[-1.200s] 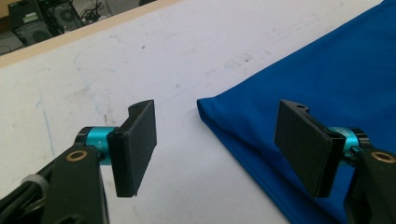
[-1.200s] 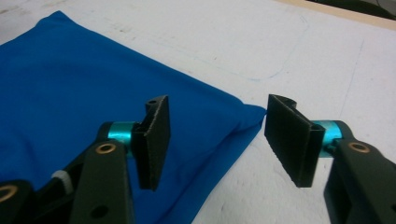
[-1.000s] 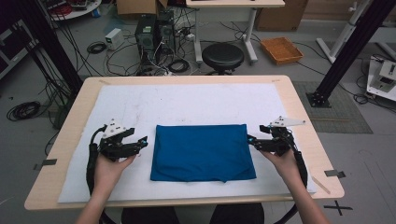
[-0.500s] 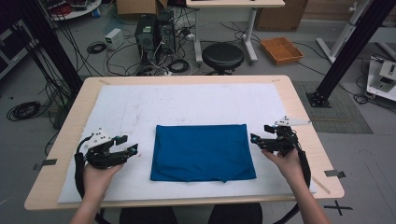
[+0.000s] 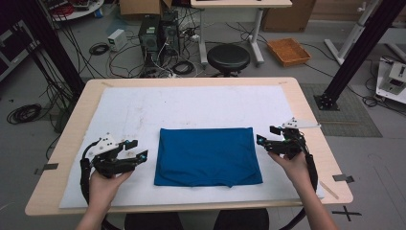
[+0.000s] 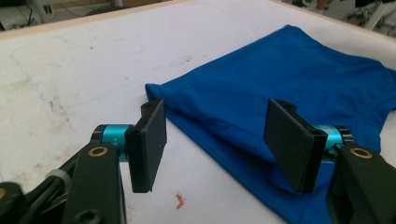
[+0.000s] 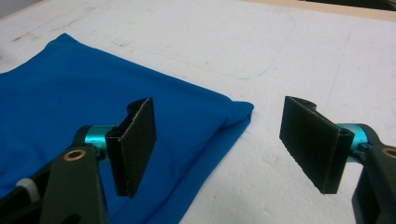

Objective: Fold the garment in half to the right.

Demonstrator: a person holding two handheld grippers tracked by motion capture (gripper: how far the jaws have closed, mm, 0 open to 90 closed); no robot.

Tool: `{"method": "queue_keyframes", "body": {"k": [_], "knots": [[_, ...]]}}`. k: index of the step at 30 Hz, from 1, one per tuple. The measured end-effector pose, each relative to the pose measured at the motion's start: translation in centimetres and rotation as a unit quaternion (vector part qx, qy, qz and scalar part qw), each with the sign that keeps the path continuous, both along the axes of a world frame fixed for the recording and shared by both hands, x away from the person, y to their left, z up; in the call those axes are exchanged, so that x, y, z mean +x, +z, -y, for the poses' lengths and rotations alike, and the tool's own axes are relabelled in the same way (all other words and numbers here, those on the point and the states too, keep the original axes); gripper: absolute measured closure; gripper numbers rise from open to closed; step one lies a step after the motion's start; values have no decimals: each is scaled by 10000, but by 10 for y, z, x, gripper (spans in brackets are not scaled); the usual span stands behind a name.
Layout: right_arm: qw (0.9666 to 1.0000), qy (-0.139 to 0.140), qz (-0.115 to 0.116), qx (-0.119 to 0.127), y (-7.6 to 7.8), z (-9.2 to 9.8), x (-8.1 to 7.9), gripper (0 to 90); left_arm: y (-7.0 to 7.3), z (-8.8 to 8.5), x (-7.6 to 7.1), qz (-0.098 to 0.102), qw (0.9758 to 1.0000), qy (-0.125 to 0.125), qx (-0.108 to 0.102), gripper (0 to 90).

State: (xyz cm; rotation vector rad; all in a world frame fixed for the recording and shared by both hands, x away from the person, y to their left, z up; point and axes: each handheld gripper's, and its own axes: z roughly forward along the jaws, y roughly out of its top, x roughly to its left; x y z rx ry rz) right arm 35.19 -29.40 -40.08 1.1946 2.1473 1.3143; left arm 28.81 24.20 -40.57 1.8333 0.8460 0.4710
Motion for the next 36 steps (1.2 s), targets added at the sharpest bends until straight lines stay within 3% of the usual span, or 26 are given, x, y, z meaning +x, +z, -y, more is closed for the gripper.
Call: {"method": "queue_keyframes", "body": {"k": [2, 7, 13, 16, 19, 23, 27, 28, 31, 32, 33, 36], "knots": [[10000, 38, 8, -30, 0, -3, 0, 270, 2, 5, -3, -67, 9999, 104, 119, 332], [9999, 95, 37, -73, -1, -6, -1, 275, -4, 10, -13, -321, 9994, 162, 25, 314], [9998, 137, 34, -101, -2, -7, -1, 287, -19, 16, -29, -682, 9974, 204, -106, 438], [9999, 124, 12, -83, -2, -7, -2, 288, -28, 19, -34, -1024, 9934, 392, -343, 499], [9998, 149, 28, -93, -2, -7, -3, 290, -34, 22, -34, -1224, 9904, 507, -406, 542], [9998, 178, 43, -104, -2, -9, -4, 301, -41, 25, -32, -1664, 9816, 642, -688, 540], [9997, 219, 21, -127, -3, -11, -4, 302, -45, 28, -29, -1872, 9753, 683, -949, 525], [9997, 226, 21, -131, -4, -11, -3, 302, -46, 28, -28, -1941, 9728, 693, -1055, 520], [9996, 246, 24, -134, -4, -12, -3, 303, -49, 30, -24, -2110, 9686, 705, -1113, 494], [9996, 246, 24, -134, -4, -12, -3, 303, -49, 30, -24, -2110, 9686, 705, -1113, 483], [9996, 251, 27, -128, -4, -13, -3, 303, -49, 31, -22, -2188, 9665, 683, -1152, 483], [9995, 276, 26, -122, -3, -15, -4, 305, -49, 35, -21, -2207, 9661, 668, -1160, 472]]}}
